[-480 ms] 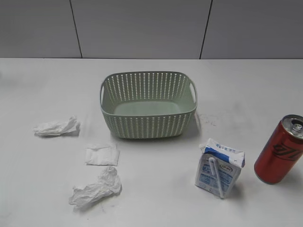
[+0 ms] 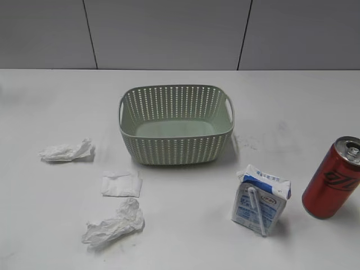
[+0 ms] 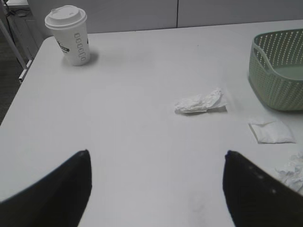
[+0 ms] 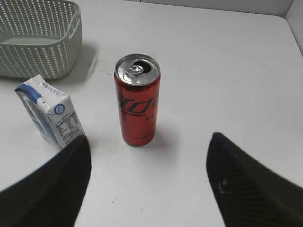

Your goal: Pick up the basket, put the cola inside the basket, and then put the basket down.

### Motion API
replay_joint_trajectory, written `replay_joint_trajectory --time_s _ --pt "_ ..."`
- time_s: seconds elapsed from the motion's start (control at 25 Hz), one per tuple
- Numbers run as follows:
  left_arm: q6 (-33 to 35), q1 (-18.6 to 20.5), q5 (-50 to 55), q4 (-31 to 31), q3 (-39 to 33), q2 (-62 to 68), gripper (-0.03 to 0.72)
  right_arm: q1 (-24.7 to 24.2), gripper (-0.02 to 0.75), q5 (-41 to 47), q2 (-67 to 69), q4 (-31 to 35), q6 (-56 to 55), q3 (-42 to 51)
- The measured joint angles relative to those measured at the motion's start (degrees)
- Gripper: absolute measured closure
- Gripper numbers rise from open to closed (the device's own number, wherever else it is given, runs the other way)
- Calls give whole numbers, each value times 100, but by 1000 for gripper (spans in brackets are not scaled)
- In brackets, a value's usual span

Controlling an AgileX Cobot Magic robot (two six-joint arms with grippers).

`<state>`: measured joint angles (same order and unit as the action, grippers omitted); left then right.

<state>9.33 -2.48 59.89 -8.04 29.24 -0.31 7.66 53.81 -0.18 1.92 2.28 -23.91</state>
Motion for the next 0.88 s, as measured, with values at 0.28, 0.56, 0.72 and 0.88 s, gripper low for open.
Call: replay_joint_trajectory --time_s 0.28,0.56,0.72,0.88 --pt "0 0 0 27 0 0 132 0 166 0 0 0 0 0" --pt "0 0 0 32 0 0 132 0 166 0 0 5 0 0" --pt "0 0 -41 32 19 84 123 0 166 0 0 5 0 0" --pt "0 0 -694 -1 253 487 94 0 166 0 0 5 0 0"
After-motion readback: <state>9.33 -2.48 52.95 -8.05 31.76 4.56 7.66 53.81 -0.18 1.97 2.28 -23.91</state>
